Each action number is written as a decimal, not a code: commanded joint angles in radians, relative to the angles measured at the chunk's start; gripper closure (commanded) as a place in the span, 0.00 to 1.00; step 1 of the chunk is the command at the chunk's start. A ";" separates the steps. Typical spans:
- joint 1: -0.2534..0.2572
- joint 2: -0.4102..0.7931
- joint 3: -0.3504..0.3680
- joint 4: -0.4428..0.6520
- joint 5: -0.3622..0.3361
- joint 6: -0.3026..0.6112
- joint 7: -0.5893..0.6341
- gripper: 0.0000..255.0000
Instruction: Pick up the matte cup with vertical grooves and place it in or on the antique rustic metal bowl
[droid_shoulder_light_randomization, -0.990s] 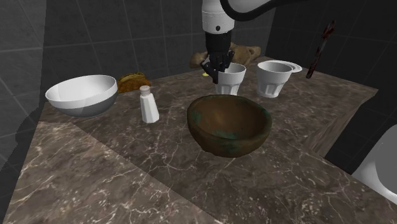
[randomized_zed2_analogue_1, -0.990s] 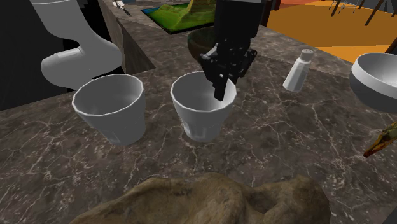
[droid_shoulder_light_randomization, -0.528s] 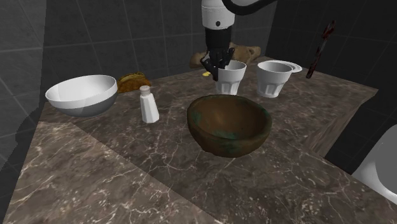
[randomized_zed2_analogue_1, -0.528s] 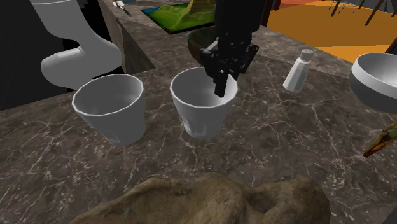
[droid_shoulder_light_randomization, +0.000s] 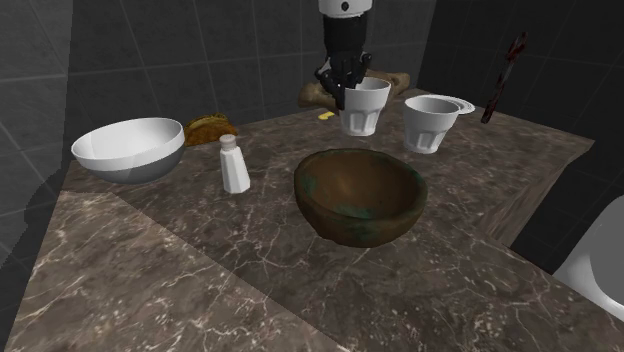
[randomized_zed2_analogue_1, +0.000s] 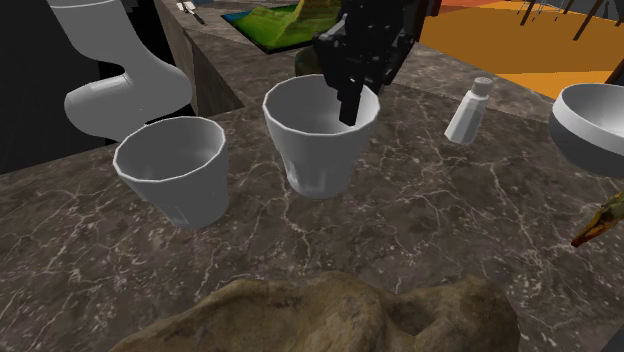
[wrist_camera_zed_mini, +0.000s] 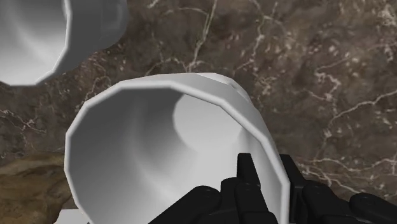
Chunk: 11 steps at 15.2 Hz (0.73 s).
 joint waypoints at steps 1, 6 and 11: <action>0.001 0.007 0.001 0.037 -0.003 -0.030 -0.003 1.00; 0.005 0.035 0.007 0.137 -0.015 -0.105 -0.007 1.00; 0.012 0.073 0.015 0.251 -0.033 -0.185 -0.009 1.00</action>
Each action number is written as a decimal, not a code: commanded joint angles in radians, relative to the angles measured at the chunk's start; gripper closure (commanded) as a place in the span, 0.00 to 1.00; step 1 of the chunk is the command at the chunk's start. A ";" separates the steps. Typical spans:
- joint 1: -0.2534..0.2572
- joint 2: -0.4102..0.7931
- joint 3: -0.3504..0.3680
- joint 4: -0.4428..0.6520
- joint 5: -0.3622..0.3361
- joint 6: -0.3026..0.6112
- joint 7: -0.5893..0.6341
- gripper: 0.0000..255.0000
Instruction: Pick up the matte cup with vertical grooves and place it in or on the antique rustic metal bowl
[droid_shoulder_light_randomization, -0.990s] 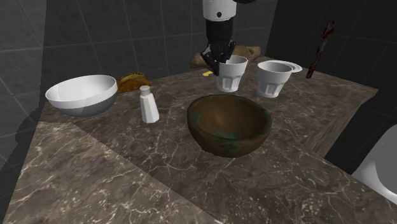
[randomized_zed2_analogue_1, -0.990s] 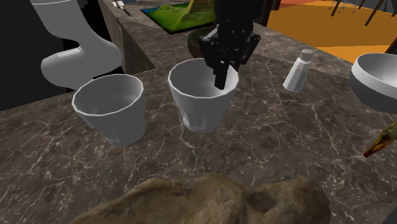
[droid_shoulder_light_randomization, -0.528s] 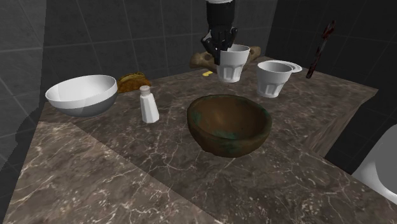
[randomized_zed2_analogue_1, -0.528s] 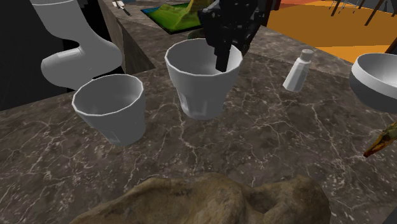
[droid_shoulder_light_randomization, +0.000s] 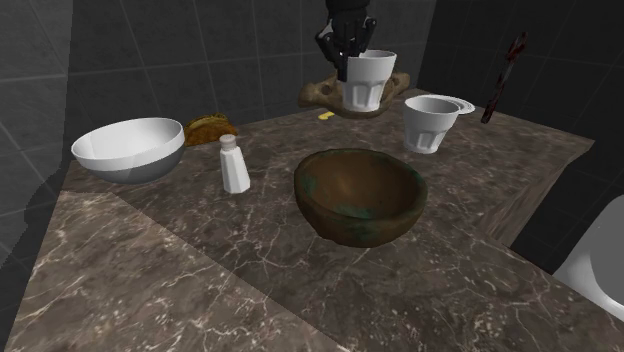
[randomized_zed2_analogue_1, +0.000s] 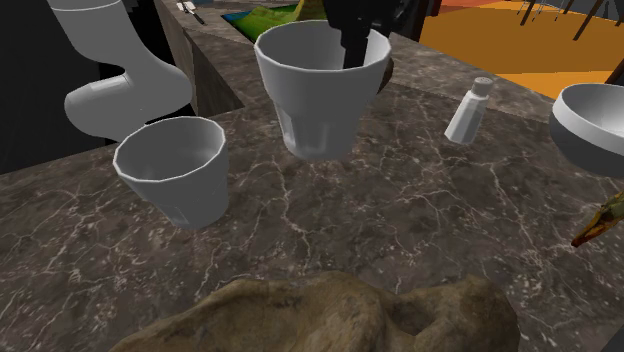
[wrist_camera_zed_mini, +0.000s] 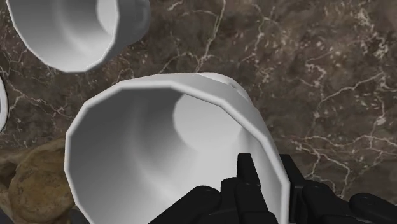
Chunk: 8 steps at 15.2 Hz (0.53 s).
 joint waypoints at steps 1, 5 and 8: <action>0.003 0.016 0.003 0.046 -0.008 -0.032 -0.002 1.00; 0.015 0.058 0.012 0.154 -0.030 -0.103 -0.002 1.00; 0.029 0.097 0.019 0.248 -0.052 -0.163 -0.002 1.00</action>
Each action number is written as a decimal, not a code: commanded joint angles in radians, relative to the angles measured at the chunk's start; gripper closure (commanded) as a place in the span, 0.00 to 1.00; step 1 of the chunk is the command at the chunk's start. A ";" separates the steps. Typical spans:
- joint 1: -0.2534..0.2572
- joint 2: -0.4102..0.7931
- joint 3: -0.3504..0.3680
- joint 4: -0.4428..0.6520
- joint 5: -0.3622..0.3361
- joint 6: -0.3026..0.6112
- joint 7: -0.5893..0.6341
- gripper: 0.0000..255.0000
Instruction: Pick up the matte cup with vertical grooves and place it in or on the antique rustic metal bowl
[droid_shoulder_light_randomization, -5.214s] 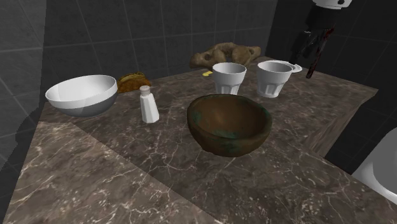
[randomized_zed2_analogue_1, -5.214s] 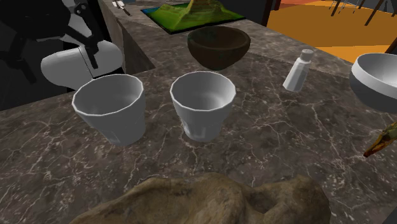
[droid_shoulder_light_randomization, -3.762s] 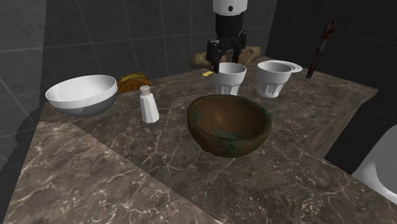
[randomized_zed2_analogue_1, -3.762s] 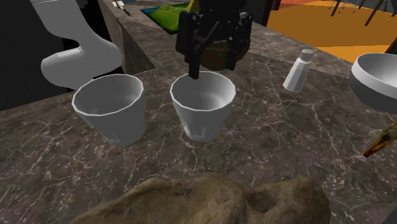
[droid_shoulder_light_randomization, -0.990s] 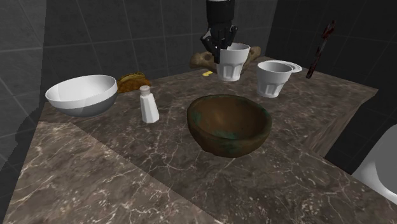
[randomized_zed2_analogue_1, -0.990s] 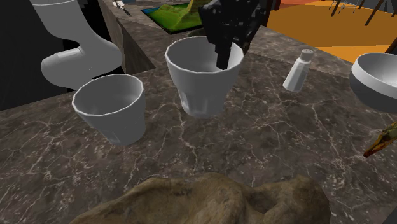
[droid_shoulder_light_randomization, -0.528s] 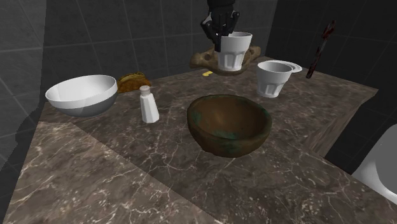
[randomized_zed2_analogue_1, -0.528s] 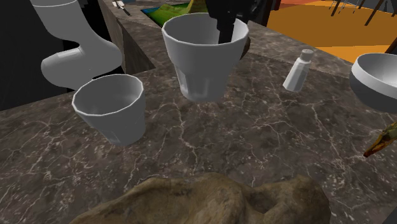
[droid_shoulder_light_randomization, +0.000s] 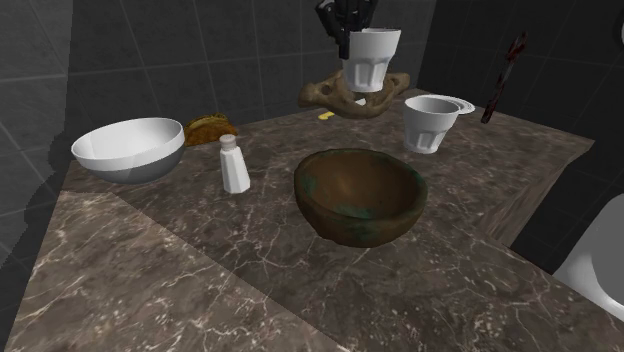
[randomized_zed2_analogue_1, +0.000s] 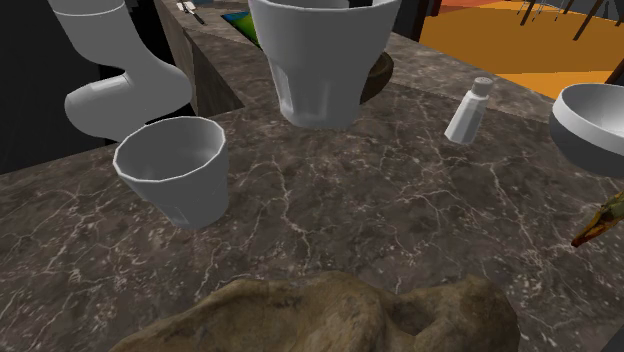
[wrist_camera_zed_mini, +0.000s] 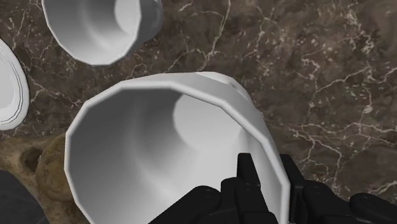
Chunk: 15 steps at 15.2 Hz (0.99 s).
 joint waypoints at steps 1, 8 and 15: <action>0.011 0.029 0.006 0.067 -0.017 -0.043 0.001 1.00; 0.088 0.020 0.058 0.104 -0.022 -0.113 0.114 1.00; 0.213 0.045 0.141 0.170 -0.045 -0.197 0.295 1.00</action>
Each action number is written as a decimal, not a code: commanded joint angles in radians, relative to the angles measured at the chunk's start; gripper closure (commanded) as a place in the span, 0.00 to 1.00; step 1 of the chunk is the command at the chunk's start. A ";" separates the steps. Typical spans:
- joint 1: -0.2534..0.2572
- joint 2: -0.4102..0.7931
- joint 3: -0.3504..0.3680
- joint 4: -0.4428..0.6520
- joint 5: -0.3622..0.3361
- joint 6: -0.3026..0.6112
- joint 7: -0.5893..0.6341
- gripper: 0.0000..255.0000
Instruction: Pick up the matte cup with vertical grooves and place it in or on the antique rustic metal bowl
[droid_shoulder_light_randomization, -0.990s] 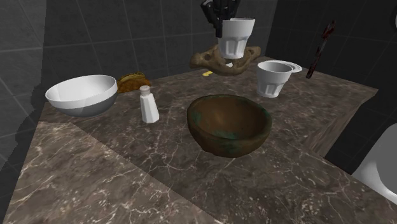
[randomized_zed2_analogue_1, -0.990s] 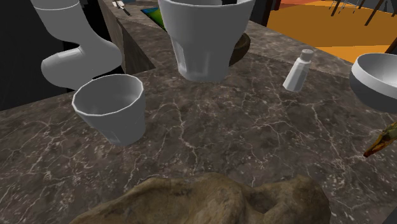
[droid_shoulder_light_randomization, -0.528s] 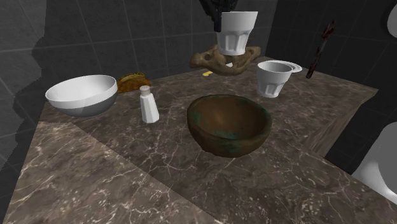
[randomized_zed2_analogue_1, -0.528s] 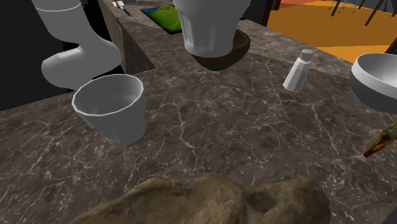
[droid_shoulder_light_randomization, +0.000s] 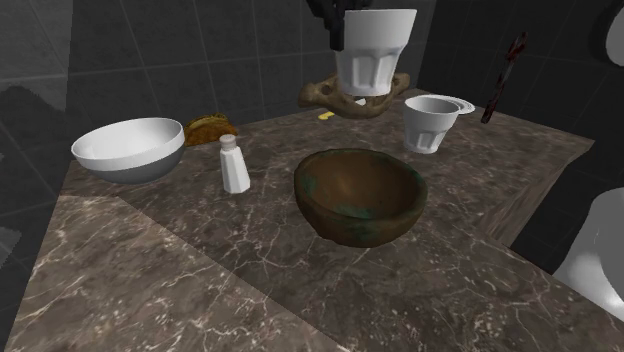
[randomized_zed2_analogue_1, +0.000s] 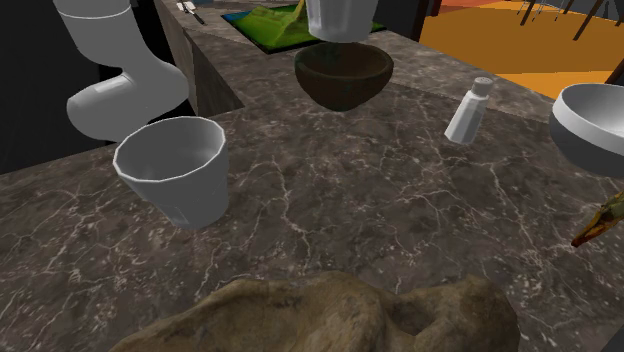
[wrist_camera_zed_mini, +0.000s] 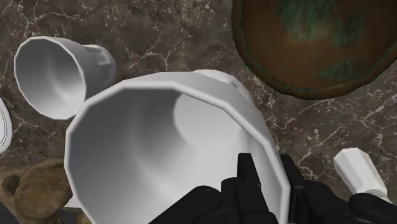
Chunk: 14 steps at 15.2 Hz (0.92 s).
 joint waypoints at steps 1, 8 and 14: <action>0.038 0.001 0.023 0.010 -0.003 -0.022 0.057 1.00; 0.295 0.170 0.097 0.277 -0.140 -0.185 0.257 1.00; 0.185 0.052 0.118 0.024 -0.027 -0.042 0.287 1.00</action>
